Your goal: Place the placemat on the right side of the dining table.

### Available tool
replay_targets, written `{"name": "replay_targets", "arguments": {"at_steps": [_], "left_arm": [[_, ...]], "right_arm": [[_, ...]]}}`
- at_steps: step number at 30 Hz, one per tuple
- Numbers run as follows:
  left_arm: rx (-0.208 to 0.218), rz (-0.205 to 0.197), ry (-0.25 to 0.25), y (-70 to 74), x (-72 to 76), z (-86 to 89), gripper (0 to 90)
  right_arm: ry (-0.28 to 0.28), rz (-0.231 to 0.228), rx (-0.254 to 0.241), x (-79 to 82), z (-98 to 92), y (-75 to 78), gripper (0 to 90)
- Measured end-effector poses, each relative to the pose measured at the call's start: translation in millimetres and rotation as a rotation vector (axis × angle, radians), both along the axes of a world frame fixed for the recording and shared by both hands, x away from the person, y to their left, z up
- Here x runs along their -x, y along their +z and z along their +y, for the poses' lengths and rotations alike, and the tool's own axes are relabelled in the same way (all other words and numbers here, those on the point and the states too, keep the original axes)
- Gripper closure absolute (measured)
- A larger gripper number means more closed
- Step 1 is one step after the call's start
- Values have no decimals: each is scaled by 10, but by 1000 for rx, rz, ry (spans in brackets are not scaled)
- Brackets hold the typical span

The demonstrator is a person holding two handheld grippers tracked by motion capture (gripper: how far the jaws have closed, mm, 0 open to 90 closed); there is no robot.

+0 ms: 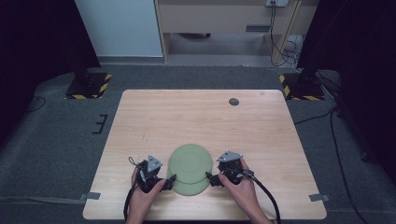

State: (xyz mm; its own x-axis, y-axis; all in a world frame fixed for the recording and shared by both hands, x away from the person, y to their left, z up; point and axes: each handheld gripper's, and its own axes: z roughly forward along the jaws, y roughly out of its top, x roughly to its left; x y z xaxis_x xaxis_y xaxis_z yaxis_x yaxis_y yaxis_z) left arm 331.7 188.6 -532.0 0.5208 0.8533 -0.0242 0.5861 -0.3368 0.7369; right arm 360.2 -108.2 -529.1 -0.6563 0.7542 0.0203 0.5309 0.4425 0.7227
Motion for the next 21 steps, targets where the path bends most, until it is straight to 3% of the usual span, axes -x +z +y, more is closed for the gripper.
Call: {"name": "replay_targets", "arguments": {"at_steps": [4, 10, 21], "left_arm": [[-1, -8, 4, 2, -10, -11, 13], [4, -11, 5, 10, 14, 6, 37], [-8, -16, 15, 3, -30, -16, 13]], "right_arm": [[-35, -10, -3, -27, 7, -4, 58], [-8, 8, -40, 13, -9, 29, 85], [-34, 0, -27, -27, 26, -1, 66]]}}
